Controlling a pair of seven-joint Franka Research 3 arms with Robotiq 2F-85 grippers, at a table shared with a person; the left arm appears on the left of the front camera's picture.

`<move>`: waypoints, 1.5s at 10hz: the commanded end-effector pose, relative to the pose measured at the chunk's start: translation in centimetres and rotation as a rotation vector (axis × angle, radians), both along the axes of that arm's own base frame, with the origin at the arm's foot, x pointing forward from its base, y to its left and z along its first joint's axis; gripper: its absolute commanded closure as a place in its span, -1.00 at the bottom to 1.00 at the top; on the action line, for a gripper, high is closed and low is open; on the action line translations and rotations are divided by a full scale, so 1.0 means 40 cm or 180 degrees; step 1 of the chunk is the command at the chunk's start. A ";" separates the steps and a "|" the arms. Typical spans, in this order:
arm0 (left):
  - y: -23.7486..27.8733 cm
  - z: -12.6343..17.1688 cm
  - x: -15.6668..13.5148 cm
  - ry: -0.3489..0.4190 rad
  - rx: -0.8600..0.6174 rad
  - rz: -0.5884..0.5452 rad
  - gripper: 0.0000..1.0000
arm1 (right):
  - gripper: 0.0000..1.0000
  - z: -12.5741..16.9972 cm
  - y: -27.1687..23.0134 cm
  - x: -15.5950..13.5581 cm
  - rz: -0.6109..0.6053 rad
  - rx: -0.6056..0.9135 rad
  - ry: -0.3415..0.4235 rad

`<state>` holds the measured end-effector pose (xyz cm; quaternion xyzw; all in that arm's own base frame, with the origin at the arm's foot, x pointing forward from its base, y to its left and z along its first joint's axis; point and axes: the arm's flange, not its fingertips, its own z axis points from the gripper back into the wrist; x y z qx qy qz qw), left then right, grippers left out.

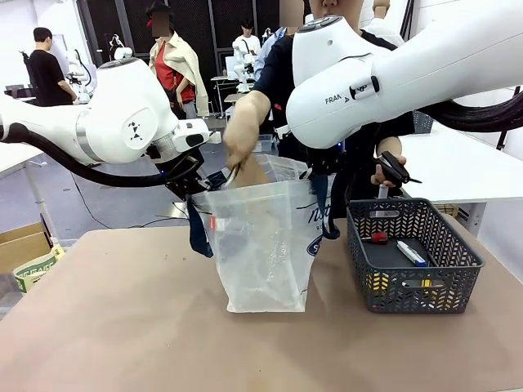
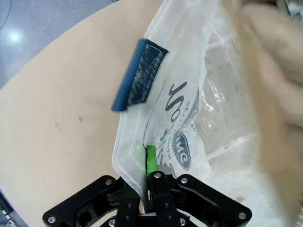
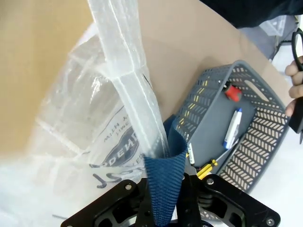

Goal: Transfer purchased items from the store into the shopping bag.
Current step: Move the Reusable shopping bag to the right side of the table.

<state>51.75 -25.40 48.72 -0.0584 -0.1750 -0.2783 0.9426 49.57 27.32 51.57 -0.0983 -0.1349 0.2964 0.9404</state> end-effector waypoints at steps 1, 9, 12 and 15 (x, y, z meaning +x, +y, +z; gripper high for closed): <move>0.009 0.001 0.001 -0.0002 0.0009 0.0014 1.00 | 1.00 0.008 -0.008 0.002 -0.0038 -0.0007 -0.0031; 0.009 0.001 0.001 -0.0002 0.0009 0.0014 1.00 | 1.00 0.008 -0.008 0.002 -0.0038 -0.0007 -0.0031; 0.015 0.013 -0.007 -0.0016 -0.0222 0.0115 1.00 | 1.00 -0.014 -0.004 0.003 -0.0039 0.0214 0.0135; 0.033 0.010 -0.011 -0.0003 -0.0321 0.0154 1.00 | 1.00 -0.008 -0.017 0.010 -0.0043 0.0345 0.0122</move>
